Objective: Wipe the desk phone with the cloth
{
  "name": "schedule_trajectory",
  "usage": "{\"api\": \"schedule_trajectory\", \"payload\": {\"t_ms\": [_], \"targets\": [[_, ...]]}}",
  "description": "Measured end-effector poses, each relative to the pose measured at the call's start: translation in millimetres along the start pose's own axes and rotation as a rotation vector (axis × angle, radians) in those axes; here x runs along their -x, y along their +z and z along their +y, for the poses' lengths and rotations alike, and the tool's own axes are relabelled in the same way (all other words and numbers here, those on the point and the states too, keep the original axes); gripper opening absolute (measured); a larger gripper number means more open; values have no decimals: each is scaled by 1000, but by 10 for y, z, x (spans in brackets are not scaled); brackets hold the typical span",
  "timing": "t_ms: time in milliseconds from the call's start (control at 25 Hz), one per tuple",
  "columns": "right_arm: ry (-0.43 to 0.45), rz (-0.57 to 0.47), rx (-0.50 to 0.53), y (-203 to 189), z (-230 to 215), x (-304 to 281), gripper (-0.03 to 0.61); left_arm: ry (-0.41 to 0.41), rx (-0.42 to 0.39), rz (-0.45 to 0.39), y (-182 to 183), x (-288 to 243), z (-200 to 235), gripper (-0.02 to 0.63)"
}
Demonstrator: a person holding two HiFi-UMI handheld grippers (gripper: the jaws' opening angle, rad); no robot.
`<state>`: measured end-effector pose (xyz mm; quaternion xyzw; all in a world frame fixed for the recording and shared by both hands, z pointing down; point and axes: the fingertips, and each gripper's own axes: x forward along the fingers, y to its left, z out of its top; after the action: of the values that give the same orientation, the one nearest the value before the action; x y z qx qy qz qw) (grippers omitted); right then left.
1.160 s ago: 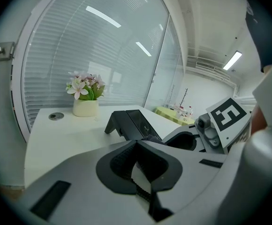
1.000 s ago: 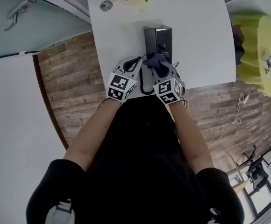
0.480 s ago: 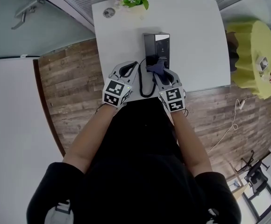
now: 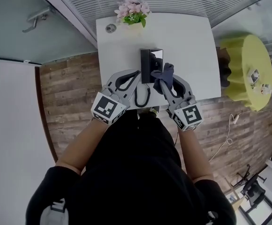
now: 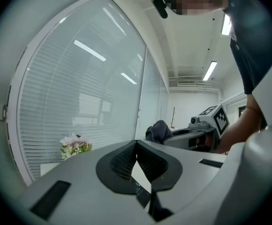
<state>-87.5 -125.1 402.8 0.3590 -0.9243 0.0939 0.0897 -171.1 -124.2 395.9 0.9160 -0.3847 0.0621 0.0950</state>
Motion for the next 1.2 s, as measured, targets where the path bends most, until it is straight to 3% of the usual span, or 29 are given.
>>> {"api": "schedule_trajectory", "payload": {"t_ms": [280, 560, 1200], "targets": [[117, -127, 89, 759, 145, 255, 114, 24, -23, -76, 549, 135, -300, 11], [178, -210, 139, 1213, 199, 455, 114, 57, -37, -141, 992, 146, -544, 11], [210, -263, 142, 1411, 110, 592, 114, 89, -63, -162, 1186, 86, -701, 10]]}}
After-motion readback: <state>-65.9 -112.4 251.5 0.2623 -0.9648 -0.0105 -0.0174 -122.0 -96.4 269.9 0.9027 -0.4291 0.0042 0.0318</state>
